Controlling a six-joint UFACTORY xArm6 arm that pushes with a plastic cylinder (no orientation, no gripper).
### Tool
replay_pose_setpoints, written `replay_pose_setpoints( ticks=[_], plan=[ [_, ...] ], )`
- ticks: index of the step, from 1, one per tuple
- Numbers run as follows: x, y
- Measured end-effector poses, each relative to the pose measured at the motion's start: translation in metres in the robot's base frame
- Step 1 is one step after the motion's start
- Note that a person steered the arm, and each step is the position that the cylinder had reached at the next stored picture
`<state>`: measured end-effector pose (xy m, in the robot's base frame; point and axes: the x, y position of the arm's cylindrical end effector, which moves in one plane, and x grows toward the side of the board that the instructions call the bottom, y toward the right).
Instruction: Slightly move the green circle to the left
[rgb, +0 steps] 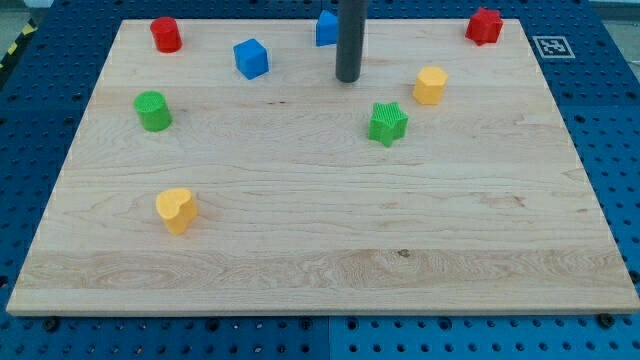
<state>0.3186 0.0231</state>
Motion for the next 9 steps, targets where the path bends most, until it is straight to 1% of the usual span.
replay_pose_setpoints(
  ticks=[2,3,5,8,9],
  plan=[
    [0.035,-0.056],
    [0.042,-0.073],
    [0.043,-0.082],
    [0.046,-0.183],
    [0.046,-0.201]
  ],
)
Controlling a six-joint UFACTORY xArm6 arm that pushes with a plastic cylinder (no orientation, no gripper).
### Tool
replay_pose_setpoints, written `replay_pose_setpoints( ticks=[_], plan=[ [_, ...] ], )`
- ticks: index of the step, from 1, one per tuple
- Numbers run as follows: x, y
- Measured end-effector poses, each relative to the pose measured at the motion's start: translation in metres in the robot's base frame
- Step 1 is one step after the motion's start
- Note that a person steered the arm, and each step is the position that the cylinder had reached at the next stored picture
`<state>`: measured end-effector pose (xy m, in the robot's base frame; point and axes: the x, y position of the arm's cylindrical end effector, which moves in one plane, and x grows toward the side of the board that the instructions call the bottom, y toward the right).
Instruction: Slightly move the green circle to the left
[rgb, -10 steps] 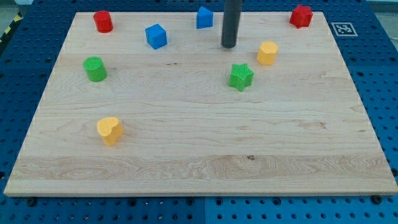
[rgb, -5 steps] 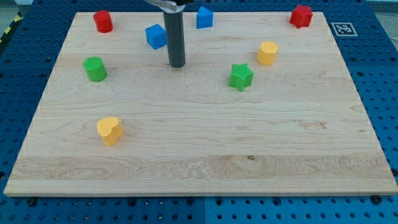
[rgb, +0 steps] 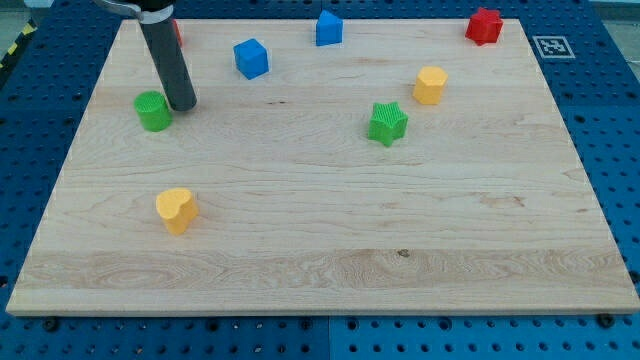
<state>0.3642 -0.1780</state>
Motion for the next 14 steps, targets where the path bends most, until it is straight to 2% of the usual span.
replay_pose_setpoints(
  ticks=[5,11,13,14],
  plan=[
    [0.016,0.014],
    [0.025,-0.005],
    [0.048,0.076],
    [0.049,0.085]
  ],
)
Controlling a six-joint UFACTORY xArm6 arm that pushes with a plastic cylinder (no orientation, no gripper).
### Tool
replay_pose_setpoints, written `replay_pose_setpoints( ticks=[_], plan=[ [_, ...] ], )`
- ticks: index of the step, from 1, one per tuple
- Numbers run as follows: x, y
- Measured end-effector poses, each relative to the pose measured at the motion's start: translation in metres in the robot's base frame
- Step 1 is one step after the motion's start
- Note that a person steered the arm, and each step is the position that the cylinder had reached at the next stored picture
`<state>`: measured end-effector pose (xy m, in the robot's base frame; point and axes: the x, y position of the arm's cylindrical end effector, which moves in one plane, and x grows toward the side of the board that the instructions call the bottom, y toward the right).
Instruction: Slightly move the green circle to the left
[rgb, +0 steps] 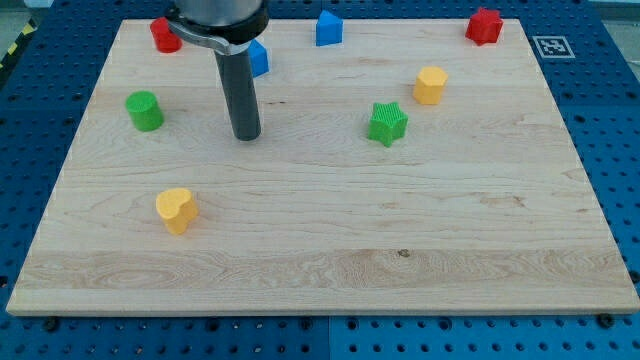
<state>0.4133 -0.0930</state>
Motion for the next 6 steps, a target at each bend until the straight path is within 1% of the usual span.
replay_pose_setpoints(
  ticks=[4,5,6],
  plan=[
    [0.0,0.002],
    [-0.011,0.002],
    [-0.032,0.015]
  ],
)
